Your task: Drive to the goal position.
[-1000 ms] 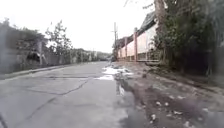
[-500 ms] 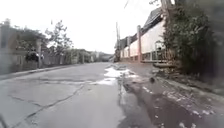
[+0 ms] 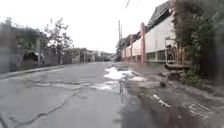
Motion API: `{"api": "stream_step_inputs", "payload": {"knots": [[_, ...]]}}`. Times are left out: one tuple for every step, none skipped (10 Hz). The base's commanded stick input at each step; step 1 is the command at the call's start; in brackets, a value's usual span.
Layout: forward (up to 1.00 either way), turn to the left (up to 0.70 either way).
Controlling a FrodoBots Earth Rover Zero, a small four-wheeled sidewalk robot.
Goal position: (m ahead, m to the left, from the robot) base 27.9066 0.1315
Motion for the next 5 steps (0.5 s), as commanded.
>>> {"api": "stream_step_inputs", "payload": {"knots": [[1.0, 0.0], [1.0, 0.0], [1.0, 0.0], [1.0, 0.0], [1.0, 0.0]]}}
